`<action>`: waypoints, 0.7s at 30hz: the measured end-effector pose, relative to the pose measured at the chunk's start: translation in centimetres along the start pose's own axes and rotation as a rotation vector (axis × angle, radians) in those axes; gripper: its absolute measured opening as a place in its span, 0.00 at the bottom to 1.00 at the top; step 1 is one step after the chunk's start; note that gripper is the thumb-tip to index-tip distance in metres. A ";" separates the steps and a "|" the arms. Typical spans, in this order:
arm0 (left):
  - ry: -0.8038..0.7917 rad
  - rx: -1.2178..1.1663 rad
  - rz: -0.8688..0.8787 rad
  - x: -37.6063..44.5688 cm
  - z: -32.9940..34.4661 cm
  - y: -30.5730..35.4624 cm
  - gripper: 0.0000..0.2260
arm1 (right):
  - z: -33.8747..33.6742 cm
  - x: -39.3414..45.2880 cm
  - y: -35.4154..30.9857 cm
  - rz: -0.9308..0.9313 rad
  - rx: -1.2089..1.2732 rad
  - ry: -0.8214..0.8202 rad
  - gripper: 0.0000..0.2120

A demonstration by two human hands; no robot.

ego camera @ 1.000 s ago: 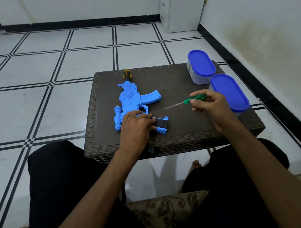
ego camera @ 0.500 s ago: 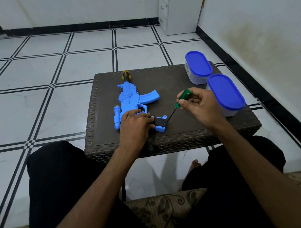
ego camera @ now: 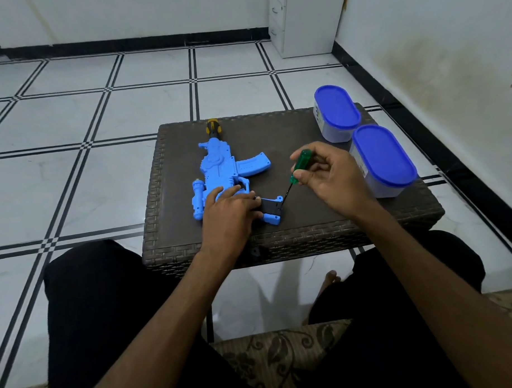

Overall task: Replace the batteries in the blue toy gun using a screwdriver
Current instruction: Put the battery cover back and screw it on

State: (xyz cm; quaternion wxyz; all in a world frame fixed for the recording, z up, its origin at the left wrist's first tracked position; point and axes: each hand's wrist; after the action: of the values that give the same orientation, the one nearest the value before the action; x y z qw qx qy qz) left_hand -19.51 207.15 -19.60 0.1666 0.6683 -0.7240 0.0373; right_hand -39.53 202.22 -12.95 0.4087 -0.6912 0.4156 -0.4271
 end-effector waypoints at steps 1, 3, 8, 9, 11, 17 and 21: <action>-0.002 -0.002 -0.003 0.0 0.0 0.0 0.06 | 0.1 0.1 -0.3 -0.017 -0.041 -0.010 0.18; 0.000 -0.003 -0.004 0.0 0.1 0.0 0.06 | 0.2 0.2 -0.8 -0.063 -0.142 -0.042 0.22; 0.028 0.018 0.003 -0.1 0.2 0.0 0.06 | 1.0 0.6 -1.0 -0.269 -0.362 -0.117 0.16; 0.030 0.018 0.004 -0.1 0.3 0.0 0.06 | 1.2 0.7 -0.9 -0.291 -0.374 -0.123 0.16; 0.033 0.014 0.003 -0.1 0.2 0.0 0.05 | 1.3 1.0 -1.0 -0.306 -0.376 -0.124 0.17; 0.068 0.017 0.001 -0.1 0.3 -0.1 0.03 | 1.4 1.5 -1.5 -0.297 -0.277 -0.133 0.15; 0.052 0.011 0.000 -0.1 0.3 0.0 0.04 | 1.5 1.6 -1.3 -0.296 -0.377 -0.033 0.05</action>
State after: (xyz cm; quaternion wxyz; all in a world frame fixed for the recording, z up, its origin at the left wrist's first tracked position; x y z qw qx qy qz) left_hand -19.54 207.11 -19.93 0.1817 0.6681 -0.7192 0.0589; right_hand -37.35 201.49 -11.77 0.2120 -0.8156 0.3755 -0.3859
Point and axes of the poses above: each hand's wrist, its own x-axis towards the middle knuckle, its own z-axis out of the palm, y = z × x, and after that the axes turned 11 degrees about x, right-handed
